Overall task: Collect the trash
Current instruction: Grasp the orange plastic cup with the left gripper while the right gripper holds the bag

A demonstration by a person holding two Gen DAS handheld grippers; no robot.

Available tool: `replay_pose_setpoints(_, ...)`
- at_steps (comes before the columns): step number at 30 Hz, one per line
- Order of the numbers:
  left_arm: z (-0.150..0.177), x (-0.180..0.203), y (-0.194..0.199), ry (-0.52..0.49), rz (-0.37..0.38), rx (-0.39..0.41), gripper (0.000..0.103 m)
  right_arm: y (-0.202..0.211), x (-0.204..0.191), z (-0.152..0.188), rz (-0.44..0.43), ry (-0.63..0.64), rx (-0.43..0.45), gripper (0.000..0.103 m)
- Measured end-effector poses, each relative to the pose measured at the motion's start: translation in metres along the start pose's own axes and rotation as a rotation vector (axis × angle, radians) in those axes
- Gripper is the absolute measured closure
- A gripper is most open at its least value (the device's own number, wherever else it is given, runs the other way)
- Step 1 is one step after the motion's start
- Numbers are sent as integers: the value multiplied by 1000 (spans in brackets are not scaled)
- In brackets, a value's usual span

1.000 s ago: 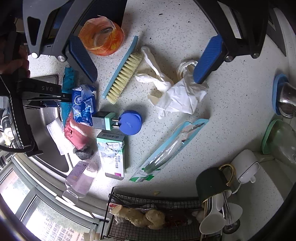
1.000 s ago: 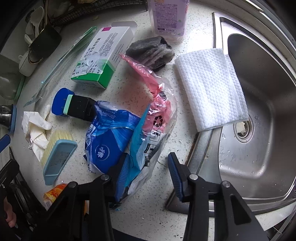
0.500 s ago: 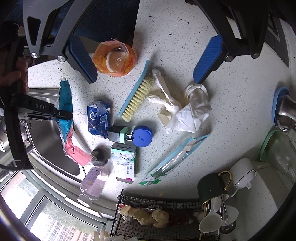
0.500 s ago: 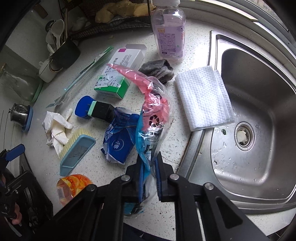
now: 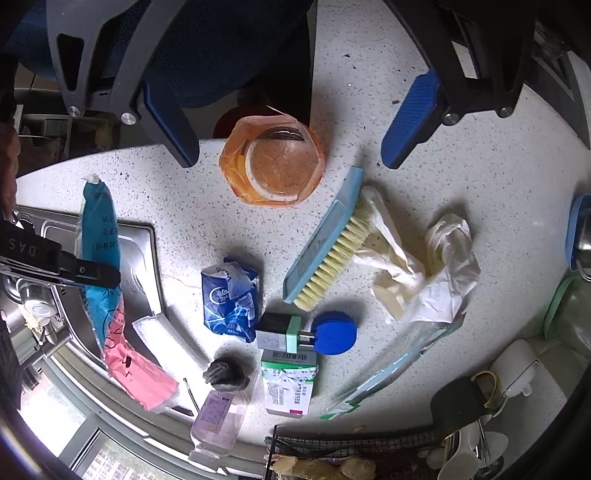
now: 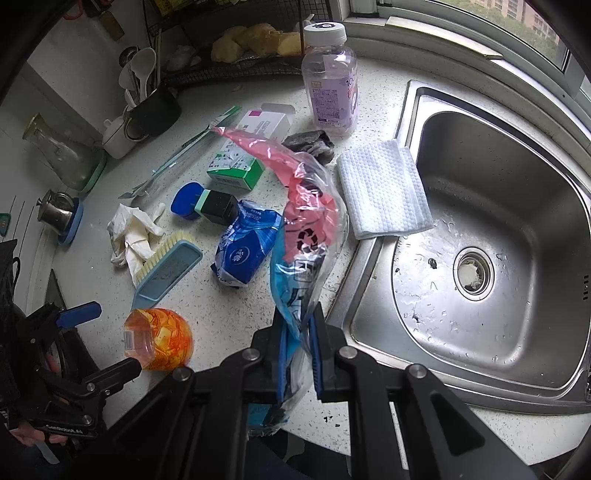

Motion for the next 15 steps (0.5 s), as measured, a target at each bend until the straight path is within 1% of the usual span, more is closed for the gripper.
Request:
replay_pose_setpoints(3,4,0,-13,7,-9,-20,8,1,0,4,1,15,-8,93)
replay_pose_setpoints(5,7,0,-21,20,-5,-33,16,0,0,6,3,24,-12,93)
replay_pose_setpoints(7,7,-2,-28,18,-21,-43,21,1,-2,8,-1,32,-14,93)
replay_pose_setpoints(10,6,-5,-36,25,-32,-41,25,1,-2,12,-12,36,-20,93)
replay_pose_setpoints(13,4,-6,-42,18,-38,-32,25,1,-2,14,-15,38,-24,93)
replay_pose_setpoints(15,4,-7,-46,11,-51,-34,29,2,-1,15,-11,40,-25,93)
Point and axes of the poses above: each gripper's, at about its wrist camera, not at the fingertips, and y roughly against the way its jaws point, x to its right, z to its underside, the point moved 8 cm from there along -y, roughly the way its jaws point, and after that the axes turned 9 degrees about z, right-handed, at the moved point
